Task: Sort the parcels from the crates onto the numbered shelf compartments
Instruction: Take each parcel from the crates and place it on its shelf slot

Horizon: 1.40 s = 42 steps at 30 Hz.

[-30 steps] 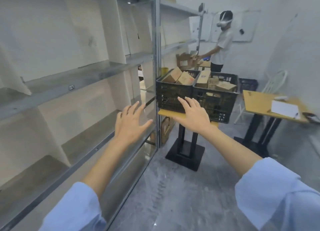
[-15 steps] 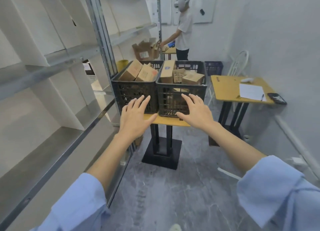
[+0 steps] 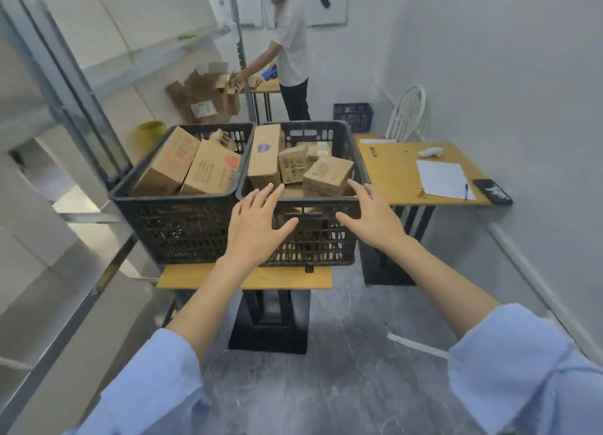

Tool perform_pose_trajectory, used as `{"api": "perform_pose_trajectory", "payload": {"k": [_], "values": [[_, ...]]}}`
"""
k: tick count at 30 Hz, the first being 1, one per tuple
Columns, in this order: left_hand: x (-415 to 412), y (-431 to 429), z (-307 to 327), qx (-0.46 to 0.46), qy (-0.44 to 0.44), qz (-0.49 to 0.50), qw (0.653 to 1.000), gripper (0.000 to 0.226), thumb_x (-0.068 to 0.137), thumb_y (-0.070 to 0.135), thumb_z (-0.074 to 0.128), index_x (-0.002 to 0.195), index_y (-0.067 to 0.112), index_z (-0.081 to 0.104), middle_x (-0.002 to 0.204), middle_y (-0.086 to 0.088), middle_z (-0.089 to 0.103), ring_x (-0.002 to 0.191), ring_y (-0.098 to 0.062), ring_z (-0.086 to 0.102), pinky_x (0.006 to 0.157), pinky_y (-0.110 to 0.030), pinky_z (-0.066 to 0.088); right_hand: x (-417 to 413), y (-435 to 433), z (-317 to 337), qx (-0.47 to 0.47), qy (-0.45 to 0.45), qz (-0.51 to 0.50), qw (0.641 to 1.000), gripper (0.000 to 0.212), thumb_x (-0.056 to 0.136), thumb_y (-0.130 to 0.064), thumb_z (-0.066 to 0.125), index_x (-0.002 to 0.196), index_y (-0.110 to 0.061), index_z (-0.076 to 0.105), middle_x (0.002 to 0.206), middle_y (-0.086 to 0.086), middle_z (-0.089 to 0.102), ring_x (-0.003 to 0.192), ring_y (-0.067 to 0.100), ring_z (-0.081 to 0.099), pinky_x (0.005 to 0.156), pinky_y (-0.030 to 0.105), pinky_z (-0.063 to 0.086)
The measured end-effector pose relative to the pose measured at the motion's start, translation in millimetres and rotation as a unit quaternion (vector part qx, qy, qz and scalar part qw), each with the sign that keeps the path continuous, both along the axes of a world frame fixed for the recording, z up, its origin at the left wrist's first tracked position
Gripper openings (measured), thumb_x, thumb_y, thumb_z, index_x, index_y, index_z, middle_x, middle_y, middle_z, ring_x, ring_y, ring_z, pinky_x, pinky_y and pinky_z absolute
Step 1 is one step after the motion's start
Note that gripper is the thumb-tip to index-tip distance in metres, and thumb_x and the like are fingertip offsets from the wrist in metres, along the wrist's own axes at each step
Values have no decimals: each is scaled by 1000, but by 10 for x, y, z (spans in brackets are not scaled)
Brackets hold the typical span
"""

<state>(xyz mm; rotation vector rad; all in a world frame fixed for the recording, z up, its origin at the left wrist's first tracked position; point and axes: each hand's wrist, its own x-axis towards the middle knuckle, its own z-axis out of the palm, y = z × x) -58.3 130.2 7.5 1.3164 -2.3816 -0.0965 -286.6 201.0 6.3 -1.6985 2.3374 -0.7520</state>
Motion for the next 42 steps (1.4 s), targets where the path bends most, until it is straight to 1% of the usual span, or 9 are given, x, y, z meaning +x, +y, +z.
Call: {"api": "perform_pose_trajectory", "payload": {"k": [9,17,25,28,31,33,37,39,42], "values": [[-783,-1000,-262,25,27,-24,999,71,94,59,47,154,30,25,161,5,26,147,-19,22,119,-42,17,-622,-896,-163,-4,-63,7,998,76,92,-42,62,155,-25,22,158,7,28,143,27,32,111,50,39],[-1252,-1842,-344,65,19,-53,996,74,91,60,52,154,33,23,161,7,26,148,-17,21,119,-45,19,-884,-1608,-345,13,-107,43,993,85,88,-37,69,154,-25,17,152,9,33,138,26,38,107,43,40],[-1369,-2288,-583,126,18,-108,986,84,85,59,63,154,34,23,159,7,30,145,-15,26,118,-47,27,-961,-1952,-563,70,-97,29,992,101,81,-46,75,156,-27,10,154,11,26,137,27,38,107,47,44],[-1412,-2396,-671,144,21,-143,979,88,82,58,68,154,34,23,157,6,34,143,-16,32,115,-46,32,-968,-1989,-619,48,-116,21,992,98,80,-38,78,154,-27,14,152,8,25,135,24,41,105,38,45],[-1447,-2460,-751,176,44,-175,968,88,81,53,72,153,33,25,154,9,37,138,-11,37,112,-42,37,-995,-2003,-660,28,-137,20,990,103,78,-30,81,154,-25,12,152,5,25,135,20,39,99,24,36],[-1466,-2506,-790,207,59,-192,958,88,80,51,73,153,33,25,153,11,37,138,-8,37,111,-43,40,-986,-2032,-668,33,-141,13,989,109,78,-29,82,156,-22,7,155,4,22,139,18,33,100,22,30],[-1514,-2563,-856,240,91,-209,944,89,79,47,74,152,29,26,153,8,37,138,-9,37,112,-45,38,-911,-2072,-708,52,-184,-10,982,116,76,-32,83,158,-18,3,160,4,22,145,18,26,117,36,28],[-1540,-2584,-873,242,111,-213,940,88,78,44,76,151,28,28,152,7,39,136,-7,37,112,-44,39,-881,-2073,-722,50,-191,-19,980,113,77,-31,83,158,-18,5,158,3,28,145,18,30,118,41,32],[-1560,-2595,-891,235,139,-212,938,87,78,38,79,150,27,31,150,7,42,132,-3,38,112,-38,39,-870,-2073,-704,26,-194,-36,980,107,75,-27,85,156,-20,14,153,3,38,142,18,35,114,40,36]]}}
